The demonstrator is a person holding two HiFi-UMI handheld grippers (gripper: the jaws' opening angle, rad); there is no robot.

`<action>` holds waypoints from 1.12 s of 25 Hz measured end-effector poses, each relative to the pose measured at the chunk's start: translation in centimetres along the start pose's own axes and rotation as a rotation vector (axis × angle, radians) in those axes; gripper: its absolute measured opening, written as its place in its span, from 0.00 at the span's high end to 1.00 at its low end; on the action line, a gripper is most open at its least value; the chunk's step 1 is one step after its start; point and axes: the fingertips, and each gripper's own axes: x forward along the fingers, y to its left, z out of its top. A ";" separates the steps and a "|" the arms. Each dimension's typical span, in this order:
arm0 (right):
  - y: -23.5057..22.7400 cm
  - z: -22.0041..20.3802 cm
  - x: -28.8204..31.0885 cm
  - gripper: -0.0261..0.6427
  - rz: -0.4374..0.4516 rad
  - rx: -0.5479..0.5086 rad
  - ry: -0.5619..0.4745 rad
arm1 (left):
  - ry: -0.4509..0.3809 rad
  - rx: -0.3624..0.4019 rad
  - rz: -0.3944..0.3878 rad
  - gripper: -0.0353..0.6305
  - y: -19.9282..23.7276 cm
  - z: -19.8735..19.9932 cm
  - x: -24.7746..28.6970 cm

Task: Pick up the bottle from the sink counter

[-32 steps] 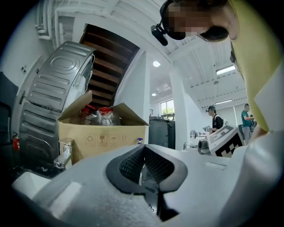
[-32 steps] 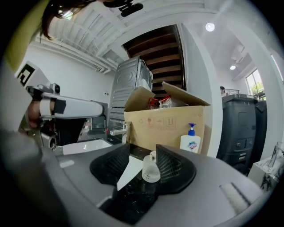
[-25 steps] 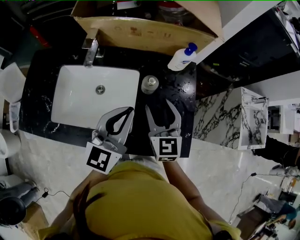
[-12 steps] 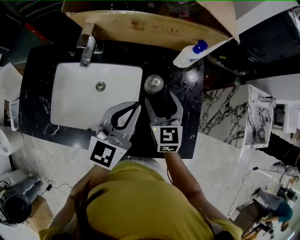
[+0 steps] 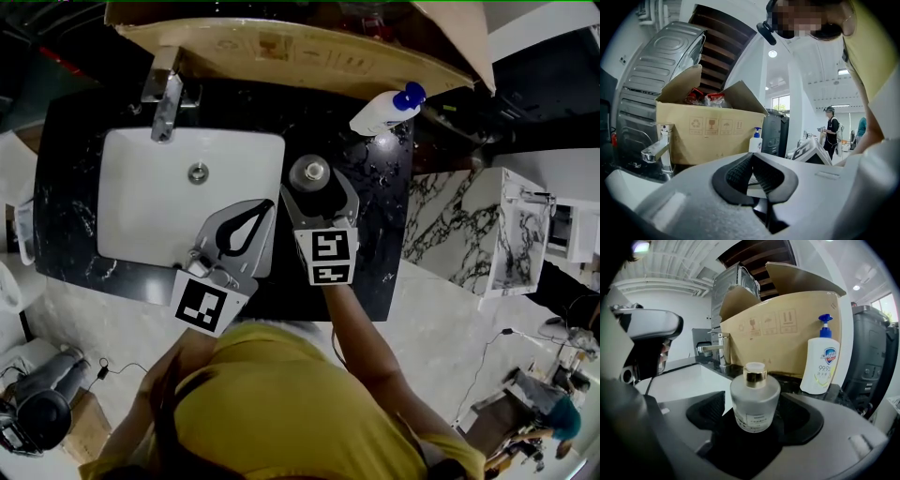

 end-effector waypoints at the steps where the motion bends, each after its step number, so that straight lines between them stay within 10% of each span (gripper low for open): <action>1: -0.2 -0.1 0.3 0.44 -0.005 0.001 0.006 | 0.004 0.001 0.001 0.94 0.2 -0.1 0.0; 28: 0.6 8.3 -7.8 0.48 -0.135 -0.014 -0.192 | -0.048 0.030 -0.010 0.94 0.8 2.1 -2.4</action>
